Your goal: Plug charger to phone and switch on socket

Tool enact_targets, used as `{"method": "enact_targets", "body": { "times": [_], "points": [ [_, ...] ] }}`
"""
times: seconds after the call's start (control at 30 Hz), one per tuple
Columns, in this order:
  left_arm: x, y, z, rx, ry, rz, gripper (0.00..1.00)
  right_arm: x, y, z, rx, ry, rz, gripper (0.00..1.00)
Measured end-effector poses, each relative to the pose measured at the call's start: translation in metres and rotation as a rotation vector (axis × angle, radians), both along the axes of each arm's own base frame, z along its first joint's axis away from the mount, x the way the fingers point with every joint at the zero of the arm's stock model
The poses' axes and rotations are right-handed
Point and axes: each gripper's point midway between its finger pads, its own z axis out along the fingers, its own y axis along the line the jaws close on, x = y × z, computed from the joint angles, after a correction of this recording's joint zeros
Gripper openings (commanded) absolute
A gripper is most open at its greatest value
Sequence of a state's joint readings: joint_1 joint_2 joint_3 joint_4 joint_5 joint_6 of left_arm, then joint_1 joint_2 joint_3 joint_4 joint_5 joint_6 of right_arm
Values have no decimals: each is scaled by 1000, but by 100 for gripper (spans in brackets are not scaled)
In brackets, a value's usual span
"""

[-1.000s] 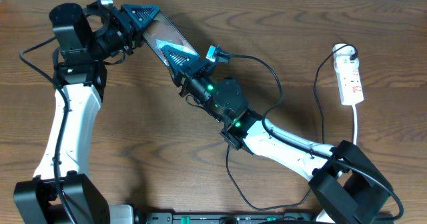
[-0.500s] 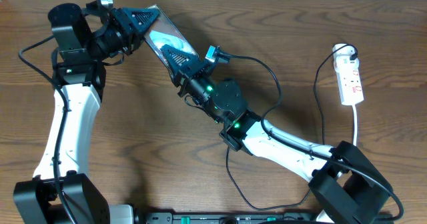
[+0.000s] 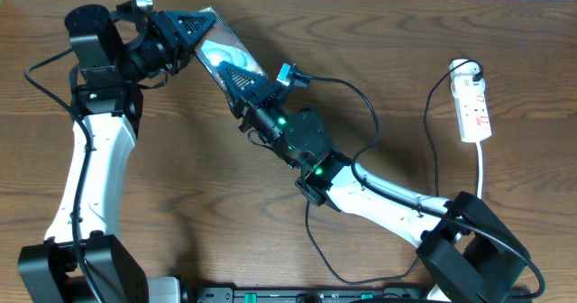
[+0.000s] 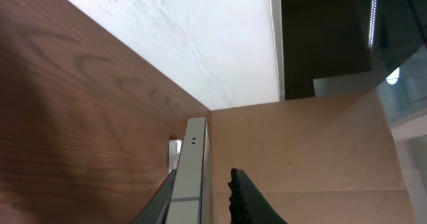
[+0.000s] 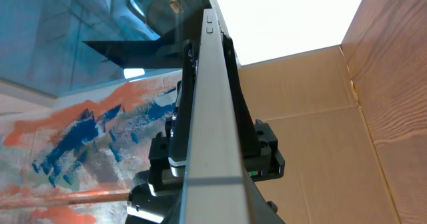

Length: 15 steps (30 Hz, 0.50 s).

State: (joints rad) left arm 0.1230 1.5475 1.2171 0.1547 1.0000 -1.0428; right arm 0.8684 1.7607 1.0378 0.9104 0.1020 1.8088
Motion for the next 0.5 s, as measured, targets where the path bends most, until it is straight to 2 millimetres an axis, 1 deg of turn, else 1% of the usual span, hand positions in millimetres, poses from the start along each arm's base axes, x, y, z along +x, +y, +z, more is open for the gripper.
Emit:
{"method": "enact_targets", "body": {
  "times": [0.5],
  "points": [
    [0, 0, 0, 15, -17, -4, 19, -1, 1, 0, 1, 0, -3, 2]
  ]
}}
